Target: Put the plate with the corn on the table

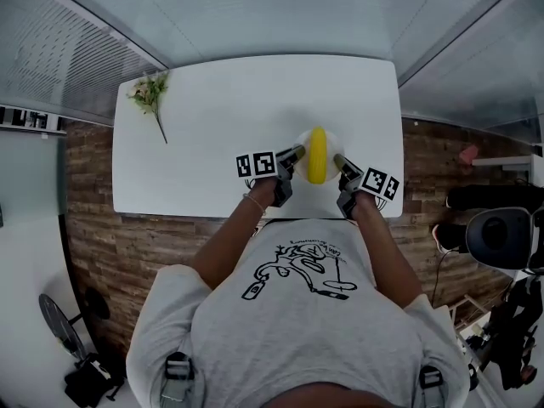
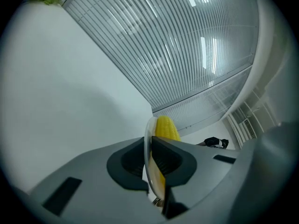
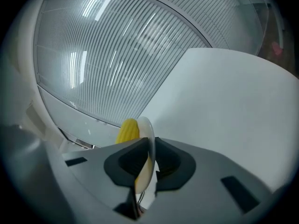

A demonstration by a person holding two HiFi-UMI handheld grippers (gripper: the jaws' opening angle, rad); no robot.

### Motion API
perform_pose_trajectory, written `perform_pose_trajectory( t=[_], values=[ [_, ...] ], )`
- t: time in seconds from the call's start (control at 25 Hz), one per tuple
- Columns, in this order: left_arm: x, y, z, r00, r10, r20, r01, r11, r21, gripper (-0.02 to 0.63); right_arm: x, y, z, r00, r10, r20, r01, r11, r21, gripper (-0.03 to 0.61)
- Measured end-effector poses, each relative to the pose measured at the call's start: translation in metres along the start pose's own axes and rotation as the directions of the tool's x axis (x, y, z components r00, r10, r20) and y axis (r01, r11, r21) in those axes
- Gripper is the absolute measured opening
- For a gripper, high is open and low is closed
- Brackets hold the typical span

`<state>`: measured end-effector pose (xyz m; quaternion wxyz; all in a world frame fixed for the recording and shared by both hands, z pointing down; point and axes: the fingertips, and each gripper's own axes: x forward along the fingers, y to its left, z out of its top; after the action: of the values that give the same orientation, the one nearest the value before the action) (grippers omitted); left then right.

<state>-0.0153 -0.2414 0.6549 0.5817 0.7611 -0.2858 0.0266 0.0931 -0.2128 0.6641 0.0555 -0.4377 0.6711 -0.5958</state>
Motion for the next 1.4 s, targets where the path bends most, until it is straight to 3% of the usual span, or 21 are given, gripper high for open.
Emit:
perform_pose_trajectory(
  t=[0.6,1.4],
  values=[
    [0.031,0.058,-0.026,0.992,0.110,-0.056,-0.109,0.994,0.016,0.043,0.030,-0.063,-0.016,0.991,-0.116,-0.073,0.115,0.993,-0.028,0.064],
    [0.050,0.087,-0.042,0.961,0.253,-0.116,-0.244,0.966,0.086,0.078,0.038,-0.096,-0.023,0.974,-0.206,-0.095,0.202,0.978,-0.046,0.072]
  ],
)
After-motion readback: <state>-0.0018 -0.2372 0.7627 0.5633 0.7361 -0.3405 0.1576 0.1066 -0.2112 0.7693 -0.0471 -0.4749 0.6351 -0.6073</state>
